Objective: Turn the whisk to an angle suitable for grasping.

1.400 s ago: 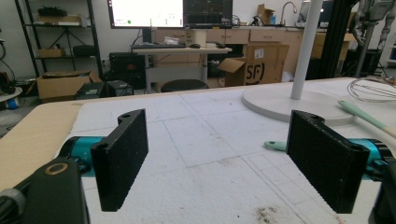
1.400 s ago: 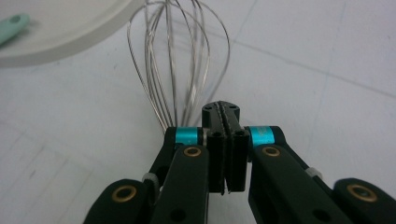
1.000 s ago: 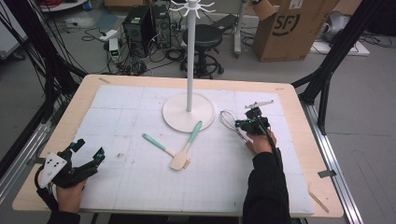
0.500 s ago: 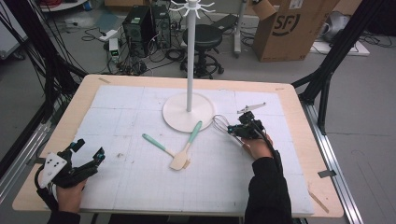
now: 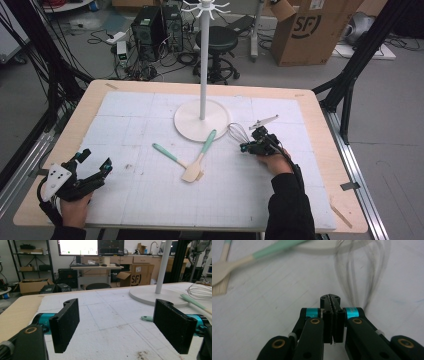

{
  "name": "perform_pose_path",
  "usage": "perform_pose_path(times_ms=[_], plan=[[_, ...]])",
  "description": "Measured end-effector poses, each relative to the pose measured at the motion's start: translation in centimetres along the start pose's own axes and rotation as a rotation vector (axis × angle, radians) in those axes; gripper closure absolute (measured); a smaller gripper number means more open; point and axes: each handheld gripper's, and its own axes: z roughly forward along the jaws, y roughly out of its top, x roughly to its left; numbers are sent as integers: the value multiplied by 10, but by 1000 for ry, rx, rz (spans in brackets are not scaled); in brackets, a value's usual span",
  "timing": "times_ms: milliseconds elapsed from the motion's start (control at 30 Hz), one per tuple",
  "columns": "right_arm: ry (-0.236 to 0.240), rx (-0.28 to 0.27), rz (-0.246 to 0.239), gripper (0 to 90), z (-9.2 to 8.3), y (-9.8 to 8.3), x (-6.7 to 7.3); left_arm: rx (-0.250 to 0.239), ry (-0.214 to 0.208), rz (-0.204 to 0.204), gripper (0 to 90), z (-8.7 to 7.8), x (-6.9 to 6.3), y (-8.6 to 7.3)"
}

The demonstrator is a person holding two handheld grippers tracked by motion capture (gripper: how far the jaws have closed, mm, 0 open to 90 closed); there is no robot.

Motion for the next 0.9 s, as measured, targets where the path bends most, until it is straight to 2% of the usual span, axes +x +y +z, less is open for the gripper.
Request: perform_pose_path(times_ms=[67, 100, 167, 200, 300, 333, 367, 433, 500, 633, 800, 900], plan=[[7, 4, -9, 893, 0, -2, 3, -2, 1, 1, 219, 0, 0, 0], [5, -48, -35, 892, -7, -6, 9, -1, 1, 1, 219, 0, 0, 0], [-3, -62, -36, 892, -11, -7, 11, 2, -1, 2, 219, 0, 0, 0], [-19, -93, -33, 892, -17, -10, 13, 2, 0, 4, 219, 0, 0, 0], [-90, -127, -13, 889, -31, -19, 11, 2, 0, 4, 219, 0, 0, 0], [-133, -134, 3, 888, -36, -24, 10, 3, 0, 4, 219, 0, 0, 0], [-182, -139, 42, 877, -41, -32, 8, 2, -1, 3, 220, 0, 0, 0], [-184, -143, 50, 875, -42, -35, 8, 2, 0, 3, 220, 1, 0, 0], [-193, -161, 51, 867, -43, -46, 8, 2, -1, 3, 220, 1, 0, 0], [-184, -163, 62, 855, -45, -53, 7, 2, -1, 3, 220, 1, 0, 0], [-180, -188, 54, 860, -48, -51, 9, 2, -1, 3, 220, 0, 0, 0], [-192, -176, 61, 860, -47, -52, 7, 2, -2, 3, 220, 0, 0, 0]])
